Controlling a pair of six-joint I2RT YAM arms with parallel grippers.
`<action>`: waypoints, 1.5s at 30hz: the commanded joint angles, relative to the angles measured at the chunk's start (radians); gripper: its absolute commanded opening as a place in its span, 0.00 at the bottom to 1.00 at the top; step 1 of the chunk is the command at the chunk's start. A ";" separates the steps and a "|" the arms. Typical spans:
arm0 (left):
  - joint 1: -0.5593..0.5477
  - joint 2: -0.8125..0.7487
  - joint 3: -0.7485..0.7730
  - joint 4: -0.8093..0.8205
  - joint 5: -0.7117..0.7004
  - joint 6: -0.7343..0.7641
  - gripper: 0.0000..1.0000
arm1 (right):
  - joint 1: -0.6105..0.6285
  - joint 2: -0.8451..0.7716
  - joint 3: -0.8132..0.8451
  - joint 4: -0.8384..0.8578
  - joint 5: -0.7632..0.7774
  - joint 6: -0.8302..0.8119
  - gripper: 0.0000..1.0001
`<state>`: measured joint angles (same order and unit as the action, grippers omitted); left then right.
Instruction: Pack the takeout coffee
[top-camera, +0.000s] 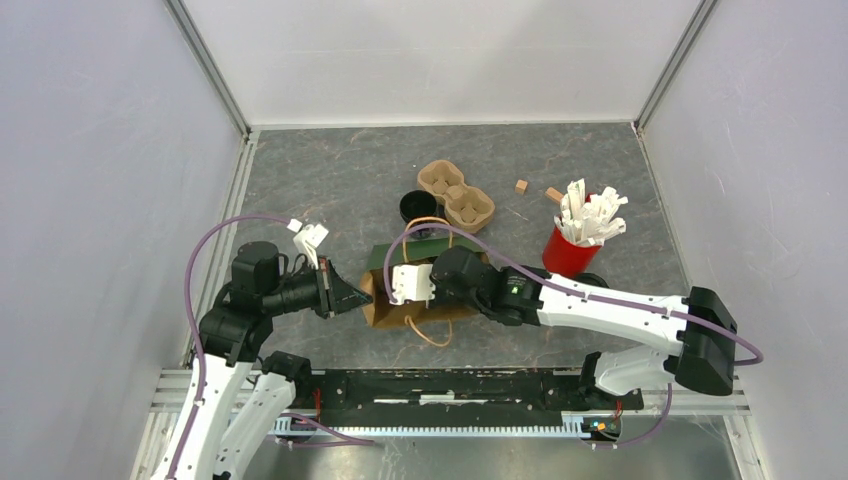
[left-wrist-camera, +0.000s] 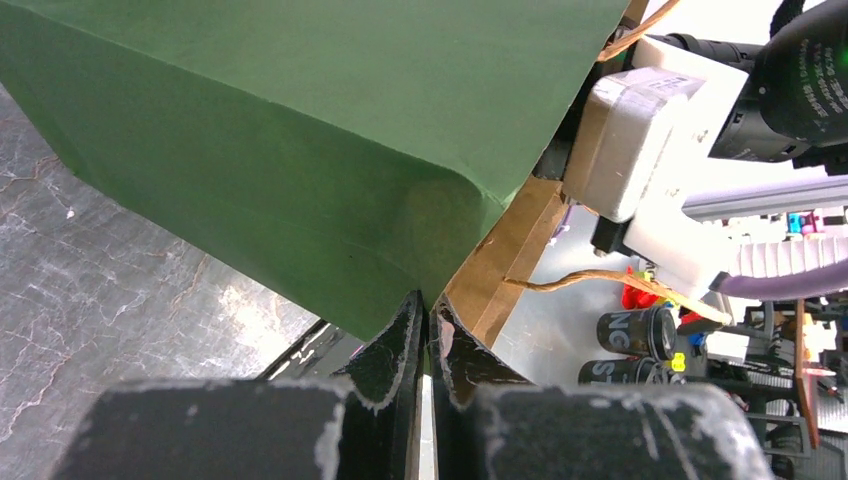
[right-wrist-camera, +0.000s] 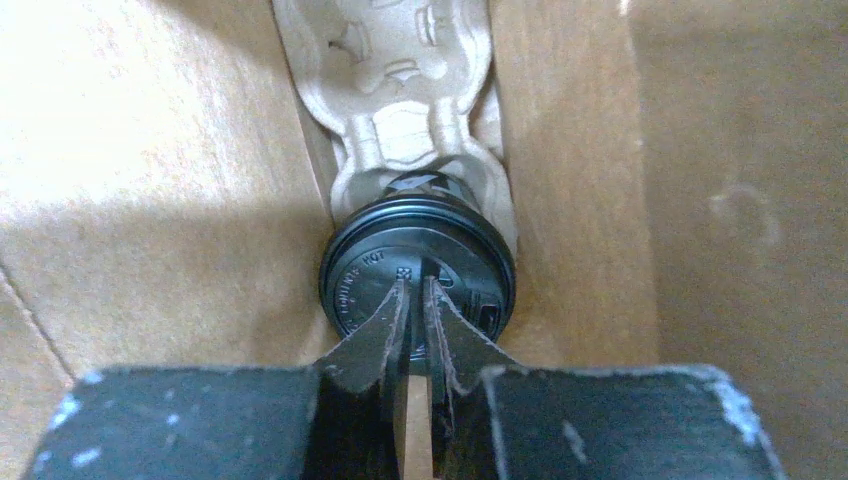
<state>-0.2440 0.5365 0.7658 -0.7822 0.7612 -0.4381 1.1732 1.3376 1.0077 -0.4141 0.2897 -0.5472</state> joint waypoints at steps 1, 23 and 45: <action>-0.001 0.032 0.066 0.021 -0.006 -0.068 0.10 | -0.004 -0.050 0.089 -0.019 -0.039 0.044 0.14; -0.001 0.204 0.297 -0.215 -0.081 -0.137 0.10 | -0.046 -0.213 0.165 0.087 0.017 0.125 0.16; -0.001 0.271 0.414 -0.376 -0.220 -0.077 0.35 | -0.090 -0.242 0.200 0.149 0.206 0.397 0.32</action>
<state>-0.2440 0.7979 1.1149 -1.1355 0.5732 -0.5396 1.0851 1.1244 1.1870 -0.3023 0.4149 -0.2398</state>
